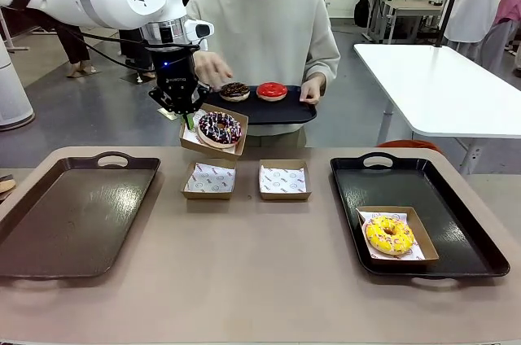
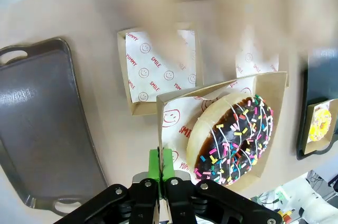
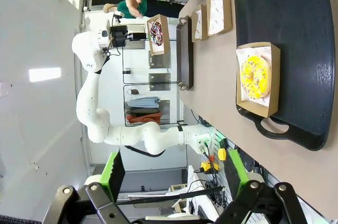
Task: Individually package the donuts and arrange them on the tray.
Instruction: Place the picked Paper togo box on the Handle tray while simultaneously picking up another Paper togo box from the table with the other hand.
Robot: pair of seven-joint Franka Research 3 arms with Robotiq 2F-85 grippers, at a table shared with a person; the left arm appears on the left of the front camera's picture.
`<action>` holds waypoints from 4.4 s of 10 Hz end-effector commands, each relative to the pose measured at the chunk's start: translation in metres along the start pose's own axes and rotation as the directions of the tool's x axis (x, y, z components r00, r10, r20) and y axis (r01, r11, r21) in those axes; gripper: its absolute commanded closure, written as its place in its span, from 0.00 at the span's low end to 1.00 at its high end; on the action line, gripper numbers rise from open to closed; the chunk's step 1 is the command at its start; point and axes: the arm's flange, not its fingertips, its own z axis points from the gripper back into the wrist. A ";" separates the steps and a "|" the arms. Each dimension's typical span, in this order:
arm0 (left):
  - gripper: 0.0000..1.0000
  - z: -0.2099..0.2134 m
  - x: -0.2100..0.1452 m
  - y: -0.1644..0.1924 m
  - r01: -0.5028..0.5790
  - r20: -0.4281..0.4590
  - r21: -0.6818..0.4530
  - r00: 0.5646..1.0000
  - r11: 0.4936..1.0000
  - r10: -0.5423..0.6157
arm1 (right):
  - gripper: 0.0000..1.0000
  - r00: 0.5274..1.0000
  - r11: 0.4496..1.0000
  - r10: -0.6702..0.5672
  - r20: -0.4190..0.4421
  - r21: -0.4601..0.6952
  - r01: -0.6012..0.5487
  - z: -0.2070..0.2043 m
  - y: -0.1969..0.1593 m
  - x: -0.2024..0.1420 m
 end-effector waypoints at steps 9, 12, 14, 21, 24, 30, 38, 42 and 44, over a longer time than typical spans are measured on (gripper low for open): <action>1.00 0.002 -0.004 0.001 0.000 0.005 0.002 1.000 1.000 0.000 | 0.00 1.000 1.000 -0.001 -0.001 0.002 0.001 0.001 0.000 0.000; 0.99 0.027 -0.023 0.027 0.127 0.046 -0.090 0.991 0.988 -0.124 | 0.00 0.997 0.990 0.047 -0.063 -0.127 -0.054 -0.036 0.033 0.012; 0.99 0.049 -0.057 0.069 0.183 0.079 -0.113 0.981 0.977 -0.174 | 0.00 0.993 0.984 -0.013 -0.117 -0.177 -0.008 -0.076 0.081 0.046; 0.99 0.037 -0.160 0.189 0.135 0.083 -0.005 0.987 0.991 -0.134 | 0.00 0.978 0.807 0.041 -0.206 -0.571 -0.154 -0.304 0.189 0.137; 0.99 0.014 -0.176 0.211 0.083 0.013 0.101 0.996 0.991 -0.085 | 0.00 0.971 0.702 0.060 -0.229 -0.682 -0.204 -0.373 0.173 0.140; 0.99 0.004 -0.178 0.217 0.090 -0.015 0.077 0.996 0.993 -0.090 | 0.00 0.954 0.704 0.073 -0.291 -0.662 -0.256 -0.418 0.152 0.135; 0.99 0.002 -0.177 0.217 0.081 -0.019 0.075 0.997 0.994 -0.080 | 0.00 0.954 0.707 0.072 -0.291 -0.660 -0.254 -0.418 0.151 0.134; 0.99 -0.014 -0.195 0.227 -0.094 -0.006 0.056 0.995 0.994 0.095 | 0.00 0.935 0.460 0.106 -0.339 -0.816 -0.349 -0.482 0.154 0.145; 0.99 -0.024 -0.198 0.233 -0.118 -0.015 0.022 0.993 0.993 0.118 | 0.00 0.937 0.383 0.108 -0.333 -0.855 -0.348 -0.503 0.144 0.155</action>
